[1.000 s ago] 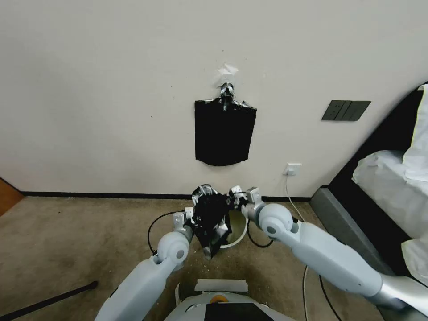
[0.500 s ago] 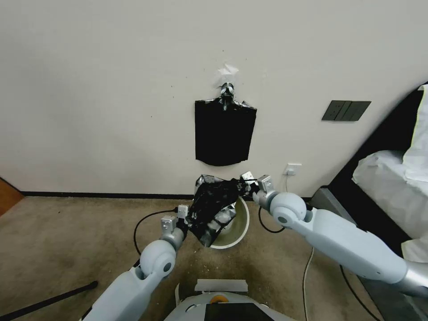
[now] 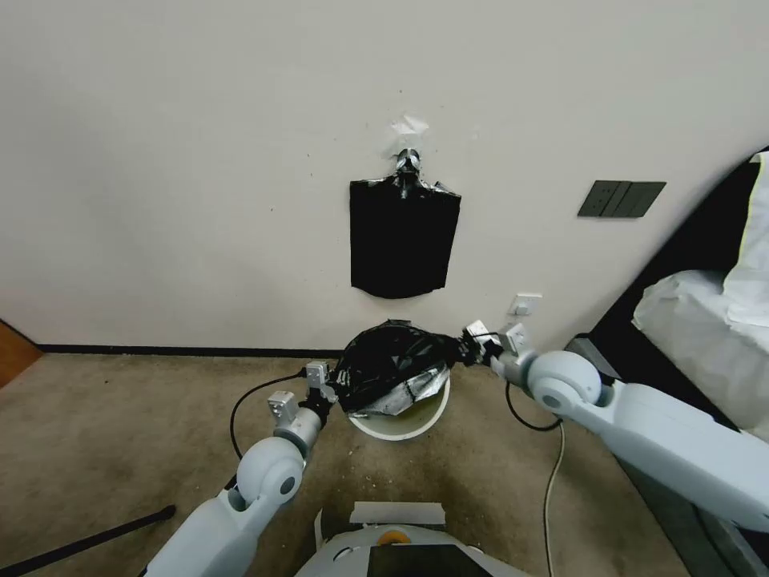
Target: Place a trash bag onto the trash bin.
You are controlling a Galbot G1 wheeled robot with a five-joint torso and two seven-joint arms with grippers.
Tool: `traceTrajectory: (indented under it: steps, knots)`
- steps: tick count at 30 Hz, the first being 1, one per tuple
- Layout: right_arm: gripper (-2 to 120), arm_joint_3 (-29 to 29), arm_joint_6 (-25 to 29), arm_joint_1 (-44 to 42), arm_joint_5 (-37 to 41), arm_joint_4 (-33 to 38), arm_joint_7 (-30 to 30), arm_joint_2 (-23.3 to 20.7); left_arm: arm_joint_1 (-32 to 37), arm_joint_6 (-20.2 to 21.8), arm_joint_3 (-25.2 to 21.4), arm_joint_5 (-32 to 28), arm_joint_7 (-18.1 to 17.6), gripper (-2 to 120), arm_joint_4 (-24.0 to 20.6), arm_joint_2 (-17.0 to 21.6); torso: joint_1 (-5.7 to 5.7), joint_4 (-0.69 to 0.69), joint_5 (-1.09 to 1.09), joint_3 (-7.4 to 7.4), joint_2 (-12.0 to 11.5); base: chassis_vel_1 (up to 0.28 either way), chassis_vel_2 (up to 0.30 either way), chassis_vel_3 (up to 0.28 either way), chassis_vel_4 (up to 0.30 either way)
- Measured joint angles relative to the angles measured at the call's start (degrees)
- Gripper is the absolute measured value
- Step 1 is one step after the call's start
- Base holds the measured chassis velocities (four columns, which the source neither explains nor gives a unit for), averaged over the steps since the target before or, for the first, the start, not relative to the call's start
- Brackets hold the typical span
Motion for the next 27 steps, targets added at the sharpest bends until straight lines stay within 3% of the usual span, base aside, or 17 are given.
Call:
traceTrajectory:
  steps: [8, 10, 19, 23, 26, 27]
  knots:
    - [0, 1.51, 7.13, -4.91, -1.99, -1.42, 5.54, 9.39, 2.46, 1.76, -1.75, -0.61, -0.60, 1, -1.37, 1.25, 0.00, 0.03, 0.02, 0.00, 0.00, 0.000, 0.000, 0.000, 0.000]
    - [12, 2.77, 8.64, -6.98, -2.41, -1.16, 7.30, 11.05, 2.81, 2.95, -2.42, -0.63, -1.54, 1, -1.37, 1.36, 0.00, 0.04, 0.00, 0.00, 0.00, 0.000, 0.000, 0.000, 0.000]
    - [40, 8.98, 10.86, -17.85, -11.04, 1.62, 6.41, 12.49, 3.07, 5.99, -3.97, -1.35, -4.60, 1, -1.37, 1.67, 0.00, 0.01, 0.01, 0.00, 0.00, 0.000, 0.000, 0.000, 0.000]
    - [53, 13.91, 12.09, -23.84, -15.81, 4.91, 4.46, 13.74, 3.08, 6.94, -4.50, -2.04, -5.68, 1, -1.26, 1.80, 0.00, 0.02, 0.01, 0.00, 0.00, 0.000, 0.000, 0.000, 0.000]
    - [68, 18.65, 17.00, -31.20, -26.44, 6.83, -0.83, 14.38, 2.79, 7.89, -4.76, -2.89, -6.41, 1, -1.23, 2.28, 0.00, 0.01, 0.02, 0.00, 0.00, 0.000, 0.000, 0.000, 0.000]
    - [68, 18.65, 17.00, -31.20, -26.44, 6.83, -0.83, 14.38, 2.79, 7.89, -4.76, -2.89, -6.41, 1, -1.23, 2.28, 0.00, 0.01, 0.02, 0.00, 0.00, 0.000, 0.000, 0.000, 0.000]
